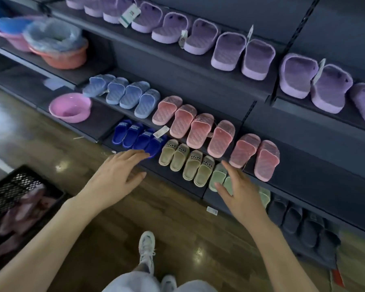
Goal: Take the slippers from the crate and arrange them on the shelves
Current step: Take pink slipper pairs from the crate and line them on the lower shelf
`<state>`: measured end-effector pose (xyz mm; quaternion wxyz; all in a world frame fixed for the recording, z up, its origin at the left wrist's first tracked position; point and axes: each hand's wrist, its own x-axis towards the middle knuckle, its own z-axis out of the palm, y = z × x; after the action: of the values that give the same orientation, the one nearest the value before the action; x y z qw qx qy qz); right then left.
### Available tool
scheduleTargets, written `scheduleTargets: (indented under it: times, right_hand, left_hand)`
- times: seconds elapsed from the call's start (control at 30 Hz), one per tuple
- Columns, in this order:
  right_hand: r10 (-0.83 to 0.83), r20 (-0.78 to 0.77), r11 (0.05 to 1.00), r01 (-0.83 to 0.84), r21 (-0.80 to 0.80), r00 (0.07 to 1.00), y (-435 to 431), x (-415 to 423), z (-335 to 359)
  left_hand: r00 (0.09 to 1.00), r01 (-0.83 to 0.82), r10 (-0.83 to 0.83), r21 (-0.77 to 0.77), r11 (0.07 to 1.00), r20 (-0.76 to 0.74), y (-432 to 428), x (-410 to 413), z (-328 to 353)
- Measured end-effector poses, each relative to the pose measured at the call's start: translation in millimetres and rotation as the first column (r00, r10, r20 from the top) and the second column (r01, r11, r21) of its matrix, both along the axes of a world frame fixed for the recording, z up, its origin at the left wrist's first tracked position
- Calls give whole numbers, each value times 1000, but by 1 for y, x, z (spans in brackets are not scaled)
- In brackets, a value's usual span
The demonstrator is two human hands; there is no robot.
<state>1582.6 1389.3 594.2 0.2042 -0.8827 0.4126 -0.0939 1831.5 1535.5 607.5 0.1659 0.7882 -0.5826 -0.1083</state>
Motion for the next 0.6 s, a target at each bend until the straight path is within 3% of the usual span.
scheduleTargets:
  times: [0.27,0.6]
  right_hand:
    - [303,41,941,-305,149,952,36,47,-4]
    - [549,17,825,-546,145,835,95,149,10]
  left_hand:
    - [972,-236,237,-35,971,4,100,-1,-6]
    - [878,-478,476,-75,875,-48,181,43,3]
